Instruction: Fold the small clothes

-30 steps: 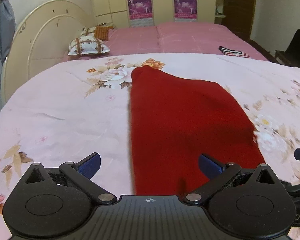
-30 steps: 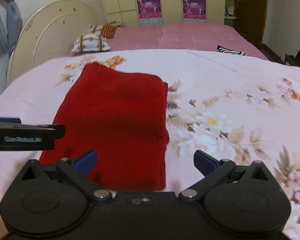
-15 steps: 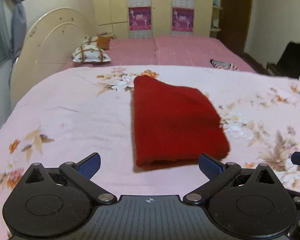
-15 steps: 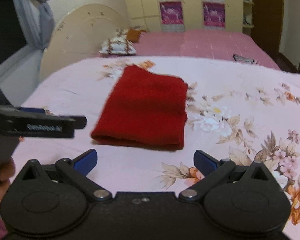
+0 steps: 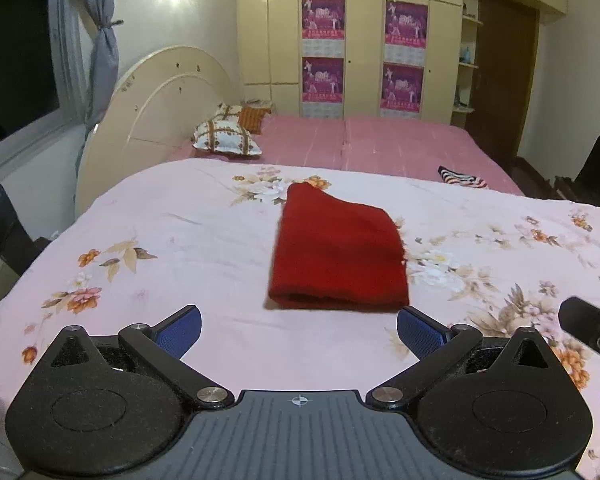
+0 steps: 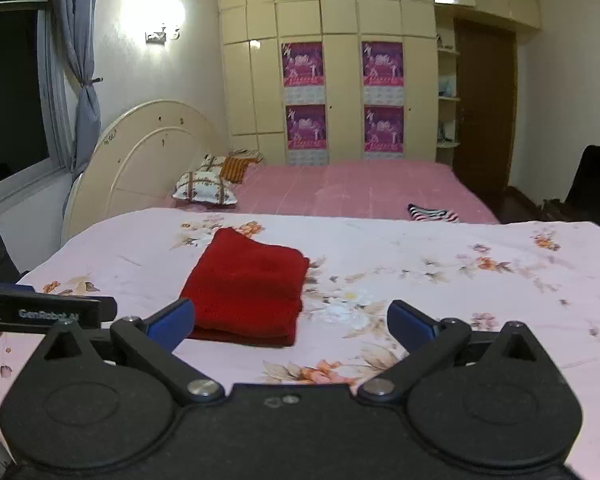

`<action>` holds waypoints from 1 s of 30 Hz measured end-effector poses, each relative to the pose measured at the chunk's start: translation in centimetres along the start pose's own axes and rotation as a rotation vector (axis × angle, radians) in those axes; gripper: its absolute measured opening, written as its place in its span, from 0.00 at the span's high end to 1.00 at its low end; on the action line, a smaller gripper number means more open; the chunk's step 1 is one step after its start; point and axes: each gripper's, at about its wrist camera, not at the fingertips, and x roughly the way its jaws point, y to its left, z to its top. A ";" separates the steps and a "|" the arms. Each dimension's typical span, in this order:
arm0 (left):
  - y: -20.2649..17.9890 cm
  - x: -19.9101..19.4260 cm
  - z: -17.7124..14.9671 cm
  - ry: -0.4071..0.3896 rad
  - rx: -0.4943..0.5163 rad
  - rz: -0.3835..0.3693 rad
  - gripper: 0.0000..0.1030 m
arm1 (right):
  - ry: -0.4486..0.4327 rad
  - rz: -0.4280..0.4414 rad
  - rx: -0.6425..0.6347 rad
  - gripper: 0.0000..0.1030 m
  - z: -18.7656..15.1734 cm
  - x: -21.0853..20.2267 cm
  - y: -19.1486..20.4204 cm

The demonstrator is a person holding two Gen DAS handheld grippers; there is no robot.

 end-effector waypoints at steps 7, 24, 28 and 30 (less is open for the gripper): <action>-0.8 -4.9 -1.9 -0.044 -0.029 0.023 0.00 | -0.042 0.018 0.014 0.01 -0.7 -3.3 -1.0; -1.8 -9.6 -3.6 -0.101 -0.028 0.036 0.00 | -0.097 0.023 0.002 0.01 -1.7 -7.0 -1.3; -1.9 -10.0 -3.9 -0.108 -0.019 0.043 0.00 | -0.094 0.006 -0.011 0.01 -2.0 -7.3 -1.1; -1.9 -10.1 -4.0 -0.108 -0.019 0.043 0.00 | -0.092 -0.007 -0.013 0.01 -2.1 -7.3 -0.9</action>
